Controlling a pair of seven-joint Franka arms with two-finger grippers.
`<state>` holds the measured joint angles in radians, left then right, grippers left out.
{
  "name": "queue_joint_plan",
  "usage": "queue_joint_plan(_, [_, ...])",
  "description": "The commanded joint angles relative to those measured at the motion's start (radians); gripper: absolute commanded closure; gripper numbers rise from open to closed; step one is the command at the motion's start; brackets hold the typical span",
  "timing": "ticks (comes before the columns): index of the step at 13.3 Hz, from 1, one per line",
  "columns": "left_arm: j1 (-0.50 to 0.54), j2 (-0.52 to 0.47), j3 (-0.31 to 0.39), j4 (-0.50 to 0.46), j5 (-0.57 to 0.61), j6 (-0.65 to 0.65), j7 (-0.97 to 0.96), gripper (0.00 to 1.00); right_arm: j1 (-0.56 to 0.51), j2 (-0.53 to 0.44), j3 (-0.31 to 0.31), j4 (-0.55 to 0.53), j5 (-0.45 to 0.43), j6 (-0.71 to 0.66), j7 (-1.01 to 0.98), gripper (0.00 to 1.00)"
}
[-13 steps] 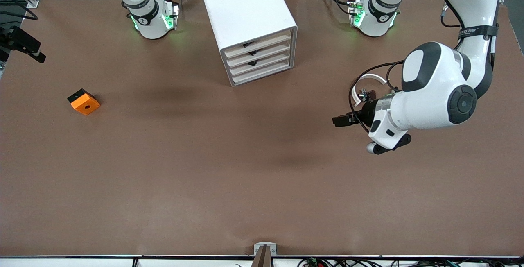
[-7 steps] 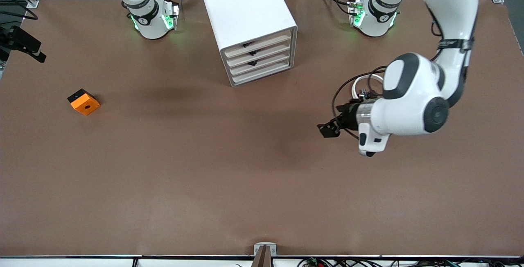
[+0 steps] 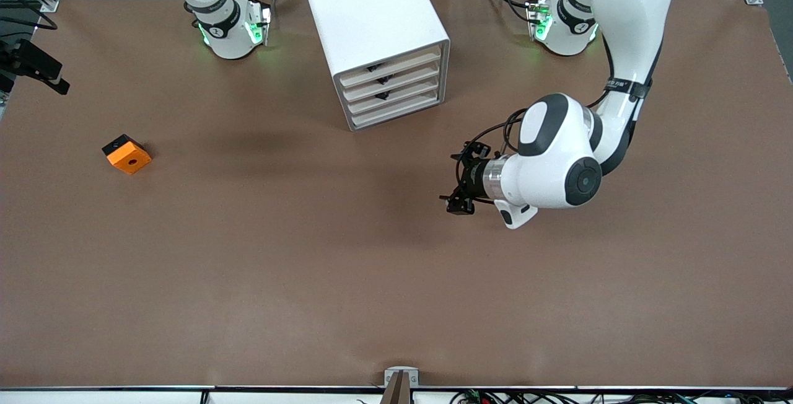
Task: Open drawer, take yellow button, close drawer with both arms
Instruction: 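Reach the left gripper to the drawer front and grasp it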
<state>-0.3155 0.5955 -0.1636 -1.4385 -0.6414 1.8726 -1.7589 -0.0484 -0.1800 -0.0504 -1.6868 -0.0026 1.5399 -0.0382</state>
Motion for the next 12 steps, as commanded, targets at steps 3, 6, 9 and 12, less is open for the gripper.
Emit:
queue_joint_plan(3, [0.022,0.095,0.012,0.047,-0.225,-0.013,-0.142,0.00,0.004,-0.007,-0.003,0.001,0.001,-0.009,0.001,0.00])
queue_joint_plan(6, [0.007,0.110,0.010,0.040,-0.236,-0.053,-0.174,0.00,0.004,-0.007,-0.005,0.001,0.001,-0.009,0.001,0.00])
queue_joint_plan(9, [0.006,0.113,0.001,0.044,-0.236,-0.087,-0.287,0.00,0.002,-0.007,-0.005,0.001,0.001,-0.011,0.001,0.00])
queue_joint_plan(12, [-0.023,0.122,-0.001,0.043,-0.236,-0.096,-0.414,0.00,0.002,-0.007,-0.005,0.001,0.001,-0.011,0.001,0.00])
